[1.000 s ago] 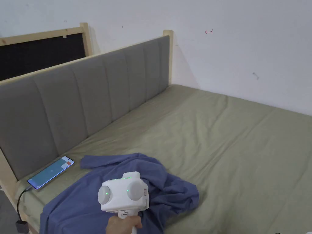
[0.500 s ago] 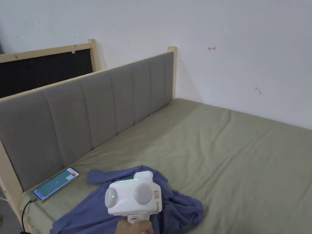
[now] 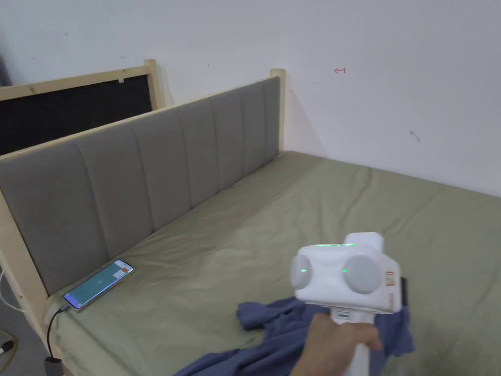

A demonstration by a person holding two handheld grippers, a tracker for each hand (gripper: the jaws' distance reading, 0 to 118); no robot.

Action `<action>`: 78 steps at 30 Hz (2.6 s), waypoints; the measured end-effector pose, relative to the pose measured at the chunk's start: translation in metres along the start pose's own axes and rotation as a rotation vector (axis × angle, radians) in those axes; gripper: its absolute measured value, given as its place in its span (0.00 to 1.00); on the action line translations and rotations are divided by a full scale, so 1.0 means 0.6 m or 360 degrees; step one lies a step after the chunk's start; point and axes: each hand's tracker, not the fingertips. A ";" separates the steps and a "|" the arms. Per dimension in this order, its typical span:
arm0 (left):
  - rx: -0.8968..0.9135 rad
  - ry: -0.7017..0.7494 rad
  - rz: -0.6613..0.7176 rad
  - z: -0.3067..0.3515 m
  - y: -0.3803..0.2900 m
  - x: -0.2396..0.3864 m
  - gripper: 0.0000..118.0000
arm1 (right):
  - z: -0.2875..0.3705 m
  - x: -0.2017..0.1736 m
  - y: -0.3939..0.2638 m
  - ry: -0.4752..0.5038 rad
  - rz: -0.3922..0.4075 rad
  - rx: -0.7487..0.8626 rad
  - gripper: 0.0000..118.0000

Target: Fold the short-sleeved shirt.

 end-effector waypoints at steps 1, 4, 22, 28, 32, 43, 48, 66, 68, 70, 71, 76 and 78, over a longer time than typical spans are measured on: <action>-0.0011 -0.0075 -0.0068 -0.002 -0.004 0.039 0.00 | 0.008 0.014 0.006 -0.0035 -0.0018 0.0022 0.00; -0.0066 -0.0442 -0.0042 -0.001 -0.017 0.134 0.00 | 0.034 0.055 0.022 -0.0146 -0.0067 0.0086 0.00; -0.0688 -0.0578 -0.0493 -0.165 -0.295 0.339 0.45 | 0.151 0.257 -0.027 -0.0676 -0.0183 0.0015 0.00; -0.0498 -0.0544 -0.0525 -0.108 -0.256 0.289 0.92 | 0.147 0.253 -0.036 -0.0662 -0.0185 -0.0033 0.00; -0.0351 -0.0370 -0.0479 -0.071 -0.224 0.204 0.07 | 0.138 0.231 -0.040 -0.0597 -0.0173 -0.0042 0.00; -0.0342 0.0232 -0.0273 -0.132 -0.127 -0.047 0.22 | 0.082 0.184 -0.062 -0.0435 -0.0098 -0.0175 0.00; -0.0540 0.0317 -0.0094 -0.246 -0.080 -0.104 0.93 | 0.065 0.194 -0.068 -0.0403 -0.0086 -0.0212 0.00; -0.0561 0.0427 -0.0327 -0.230 -0.105 -0.075 0.01 | -0.140 0.357 0.000 -0.0080 -0.0188 -0.0639 0.34; -0.0530 0.0418 -0.0336 -0.207 -0.100 -0.077 0.01 | -0.229 0.384 0.010 -0.0111 -0.0118 -0.0760 0.76; -0.0518 0.0381 -0.0328 -0.191 -0.099 -0.077 0.01 | -0.316 0.411 0.008 -0.0178 -0.0045 -0.0927 0.77; -0.0505 0.0369 -0.0314 -0.185 -0.099 -0.075 0.01 | -0.352 0.417 0.002 -0.0313 -0.0027 -0.1056 0.77; -0.0464 0.0340 -0.0290 -0.168 -0.094 -0.073 0.01 | -0.456 0.452 -0.097 -0.0317 0.0002 -0.1632 0.67; -0.0452 0.0324 -0.0285 -0.164 -0.089 -0.072 0.01 | -0.440 0.438 -0.085 -0.0317 0.0062 -0.1420 0.55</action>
